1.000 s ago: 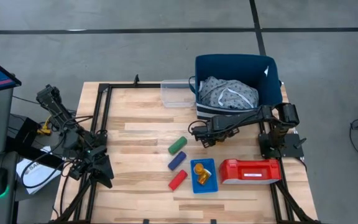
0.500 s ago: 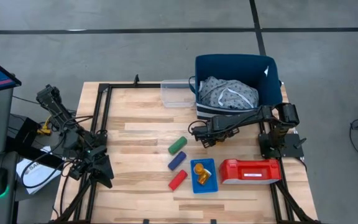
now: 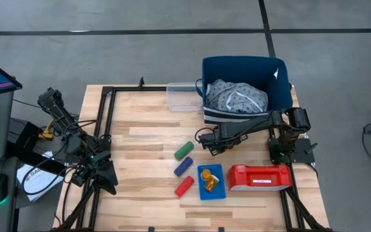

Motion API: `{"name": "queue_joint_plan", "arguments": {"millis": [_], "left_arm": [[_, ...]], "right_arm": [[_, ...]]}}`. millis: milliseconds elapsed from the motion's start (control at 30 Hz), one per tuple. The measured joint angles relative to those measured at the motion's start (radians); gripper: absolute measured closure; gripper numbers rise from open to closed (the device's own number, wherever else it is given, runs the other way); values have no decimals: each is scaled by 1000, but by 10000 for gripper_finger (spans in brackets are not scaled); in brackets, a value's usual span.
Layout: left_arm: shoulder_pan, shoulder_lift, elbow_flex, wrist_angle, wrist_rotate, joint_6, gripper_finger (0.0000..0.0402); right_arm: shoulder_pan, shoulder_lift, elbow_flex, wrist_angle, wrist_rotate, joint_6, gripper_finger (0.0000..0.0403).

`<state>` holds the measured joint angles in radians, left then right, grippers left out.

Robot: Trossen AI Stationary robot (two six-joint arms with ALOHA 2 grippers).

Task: Pick & Place Medicine items
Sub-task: Put the orange pill bottle into the blue bin

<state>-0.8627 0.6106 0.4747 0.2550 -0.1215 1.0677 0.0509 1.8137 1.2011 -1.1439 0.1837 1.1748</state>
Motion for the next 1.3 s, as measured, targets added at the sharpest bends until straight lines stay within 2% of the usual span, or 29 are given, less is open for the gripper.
{"name": "queue_joint_plan", "arguments": {"millis": [100,267,533,833,1067,1300], "left_arm": [[0,0,0,5,0,0,133],[0,0,0,8,0,-2,133],[0,0,0,8,0,-2,133],[0,0,0,8,0,-2,133],[0,0,0,16,0,-2,133],[0,0,0,23,0,-6,133]], "right_arm": [[13,0,0,0,0,5,203],[37,-1,21,-29,-3,29,178],[104,-3,200,-98,-2,55,207],[262,-5,392,-154,-3,200,178],[387,-5,417,-47,-3,330,207],[453,14,411,35,-22,418,167]]}}
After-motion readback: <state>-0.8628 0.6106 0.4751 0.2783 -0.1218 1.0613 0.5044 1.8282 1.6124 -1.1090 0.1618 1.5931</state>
